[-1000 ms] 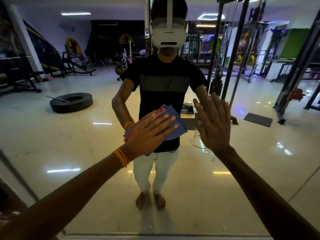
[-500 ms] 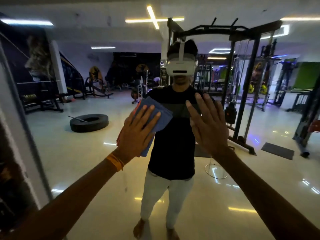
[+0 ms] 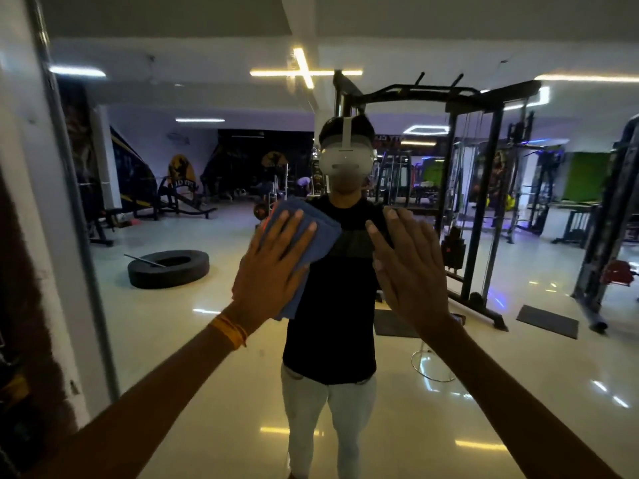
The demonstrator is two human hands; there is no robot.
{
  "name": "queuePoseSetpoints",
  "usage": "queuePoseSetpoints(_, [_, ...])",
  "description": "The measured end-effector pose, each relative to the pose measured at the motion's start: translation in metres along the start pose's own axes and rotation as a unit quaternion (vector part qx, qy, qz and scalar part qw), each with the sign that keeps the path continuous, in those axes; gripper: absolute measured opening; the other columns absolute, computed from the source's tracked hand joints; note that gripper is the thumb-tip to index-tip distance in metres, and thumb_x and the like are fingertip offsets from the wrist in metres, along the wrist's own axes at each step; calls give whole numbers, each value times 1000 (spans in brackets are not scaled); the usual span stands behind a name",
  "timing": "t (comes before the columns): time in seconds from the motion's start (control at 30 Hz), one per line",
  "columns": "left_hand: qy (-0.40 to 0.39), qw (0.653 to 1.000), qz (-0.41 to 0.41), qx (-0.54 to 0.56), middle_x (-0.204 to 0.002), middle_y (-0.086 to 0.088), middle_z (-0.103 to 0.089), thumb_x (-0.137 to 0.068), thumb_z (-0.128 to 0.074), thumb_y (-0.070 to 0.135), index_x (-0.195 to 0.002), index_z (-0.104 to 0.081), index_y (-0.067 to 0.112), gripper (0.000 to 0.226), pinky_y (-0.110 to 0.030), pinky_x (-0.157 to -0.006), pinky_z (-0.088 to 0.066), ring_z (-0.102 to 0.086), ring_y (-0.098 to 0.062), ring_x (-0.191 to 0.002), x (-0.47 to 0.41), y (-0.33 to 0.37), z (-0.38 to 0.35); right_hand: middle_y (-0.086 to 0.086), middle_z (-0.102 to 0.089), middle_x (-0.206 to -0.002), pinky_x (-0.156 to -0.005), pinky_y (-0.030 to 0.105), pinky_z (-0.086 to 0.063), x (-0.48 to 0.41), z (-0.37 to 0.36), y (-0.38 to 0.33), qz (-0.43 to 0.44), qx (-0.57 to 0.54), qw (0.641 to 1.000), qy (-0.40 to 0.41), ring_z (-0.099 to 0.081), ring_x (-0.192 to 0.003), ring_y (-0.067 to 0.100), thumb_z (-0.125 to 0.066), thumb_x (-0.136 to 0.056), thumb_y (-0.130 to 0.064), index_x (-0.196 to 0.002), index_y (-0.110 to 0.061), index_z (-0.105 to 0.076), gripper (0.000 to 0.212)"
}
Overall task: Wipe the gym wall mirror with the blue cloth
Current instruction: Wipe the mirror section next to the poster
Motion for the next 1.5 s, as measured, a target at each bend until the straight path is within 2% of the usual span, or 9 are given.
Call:
queuePoseSetpoints(0.23, [140,963,224,55,-171,-18,-12,-110,-33,45,-163,-20,12,63,-51,-129,2,-3,-35,-158,-72,-130,79,19,-30,-165,-125,57,-14,-77,0,1,-60,13,997,40,-22,-155,37,-45,-105,-28,-152,-12,-46,50])
queuePoseSetpoints(0.4, [47,999,-4,-12,-171,-15,-15,-110,-31,44,-164,-16,16,63,-48,-129,-1,-9,-32,-159,-60,-86,54,15,-25,-167,-126,58,-11,-90,-6,-3,-115,22,992,42,-17,-157,35,-45,-104,-30,-155,-14,-44,53])
queuePoseSetpoints(0.6, [168,956,239,32,-171,-18,-10,-108,-23,58,-163,-19,9,74,-47,-128,3,-2,-42,-157,-110,-243,139,15,-27,-167,-124,59,-17,-90,3,4,-82,45,996,5,-18,-157,33,-51,-103,-30,-155,-15,-42,55])
queuePoseSetpoints(0.73, [115,987,110,36,-171,-18,-5,-110,-25,51,-165,-10,17,66,-61,-126,-6,-1,-40,-158,-115,-157,99,14,-24,-168,-122,62,-19,-94,-4,-8,-103,21,994,9,-16,-157,32,-55,-101,-28,-156,-20,-34,60])
queuePoseSetpoints(0.87, [32,994,-91,-48,-170,-17,-17,-110,-27,48,-163,-23,13,64,-54,-128,-9,-11,-36,-158,-92,-80,57,11,-20,-170,-124,61,-16,-95,-10,-25,-124,-7,992,3,-10,-158,30,-47,-105,-29,-158,-21,-34,56])
queuePoseSetpoints(1.03, [83,995,48,-7,-170,-18,-14,-108,-32,48,-163,-21,12,66,-53,-127,-7,-8,-38,-158,-147,-177,111,12,-24,-168,-120,63,-23,-92,-8,-19,-101,12,995,2,-16,-157,33,-44,-104,-29,-156,-15,-41,54])
queuePoseSetpoints(1.13, [95,991,90,-2,-171,-16,-10,-108,-31,46,-164,-19,15,65,-52,-128,-4,-6,-36,-158,-149,-164,108,12,-23,-169,-120,64,-21,-89,-12,-20,-115,12,993,6,-15,-157,33,-37,-106,-34,-157,-15,-38,55])
queuePoseSetpoints(1.4, [-42,971,-224,-72,-171,-11,-14,-107,-38,43,-163,-23,18,63,-51,-128,-7,-3,-31,-159,3,-39,28,13,-18,-170,-122,62,-20,-38,-20,-41,-150,-18,988,-18,-13,-158,31,-34,-109,-42,-158,-16,-32,56])
queuePoseSetpoints(1.5, [30,988,-134,-68,-169,-14,-14,-110,-25,42,-161,-22,13,59,-48,-129,0,7,-28,-159,-45,-98,72,15,-21,-169,-118,65,-27,-22,-25,-33,-140,35,989,-44,-16,-157,34,-66,-99,-30,-157,-15,-36,67])
Point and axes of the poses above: each hand's wrist, its own x-axis away from the middle knuckle, its own z-axis out of the back of the hand, y = z × x, the point moved 10 cm from there along -x, towards the middle knuckle
